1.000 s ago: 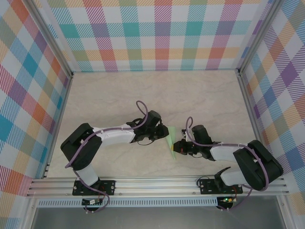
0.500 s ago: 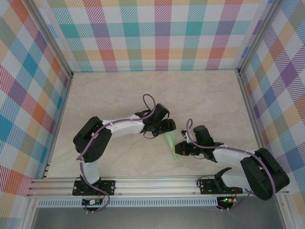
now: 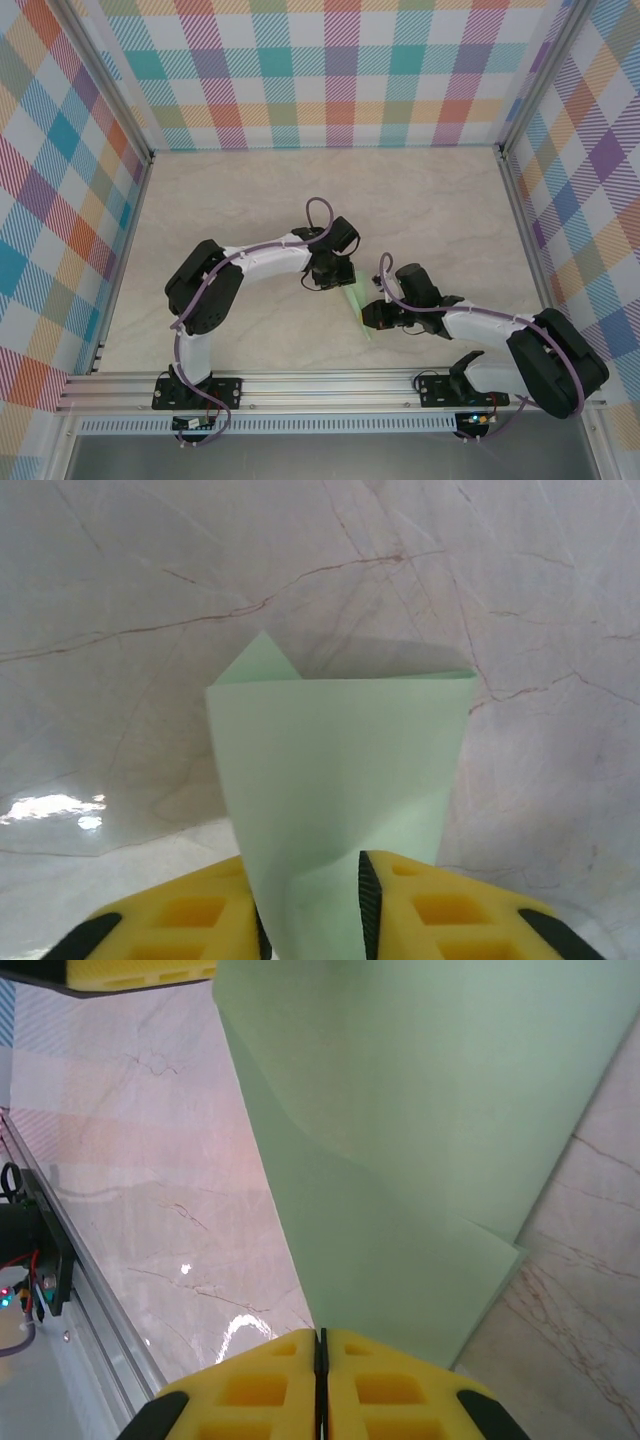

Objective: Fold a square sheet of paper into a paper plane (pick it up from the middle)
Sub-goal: Fold the wing for the fifth time at the center of the table.

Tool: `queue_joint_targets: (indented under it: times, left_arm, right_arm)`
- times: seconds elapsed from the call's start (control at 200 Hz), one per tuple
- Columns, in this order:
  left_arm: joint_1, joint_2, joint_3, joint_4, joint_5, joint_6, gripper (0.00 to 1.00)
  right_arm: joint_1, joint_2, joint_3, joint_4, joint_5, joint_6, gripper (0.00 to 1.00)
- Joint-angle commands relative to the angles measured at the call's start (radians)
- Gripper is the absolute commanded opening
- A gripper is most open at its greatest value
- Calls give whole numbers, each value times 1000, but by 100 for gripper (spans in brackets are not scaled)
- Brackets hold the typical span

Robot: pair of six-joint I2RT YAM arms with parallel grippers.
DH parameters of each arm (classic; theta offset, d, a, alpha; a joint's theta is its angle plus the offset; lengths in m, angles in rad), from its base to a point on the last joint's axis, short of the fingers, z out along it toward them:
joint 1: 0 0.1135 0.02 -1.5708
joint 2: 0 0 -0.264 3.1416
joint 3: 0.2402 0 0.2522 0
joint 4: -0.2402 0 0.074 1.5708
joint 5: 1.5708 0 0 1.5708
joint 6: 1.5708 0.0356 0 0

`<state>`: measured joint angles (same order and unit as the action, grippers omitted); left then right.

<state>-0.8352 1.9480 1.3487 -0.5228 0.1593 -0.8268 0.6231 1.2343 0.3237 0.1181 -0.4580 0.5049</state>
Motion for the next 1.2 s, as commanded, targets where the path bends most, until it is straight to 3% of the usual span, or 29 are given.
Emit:
queue_joint_targets:
  times: [0.0, 0.22, 0.355, 0.755, 0.94, 1.195]
  left_arm:
    - [8, 17, 27, -64, 19, 15, 24]
    - [8, 9, 30, -83, 6, 15, 0]
    - [9, 1, 29, -82, 1, 9, 0]
    - [11, -12, 19, -66, 12, -9, 0]
    - [13, -13, 19, -60, 20, -14, 0]
    - [15, -18, 14, -64, 20, -11, 0]
  right_arm:
    - [33, -12, 42, -75, 82, -57, 10]
    - [122, -34, 88, -174, 256, -83, 18]
    - [227, -28, 122, -220, 449, -78, 26]
    - [446, 48, 194, -272, 797, -130, 37]
    - [506, 139, 247, -293, 924, -120, 35]
    - [549, 182, 250, -290, 995, -90, 22]
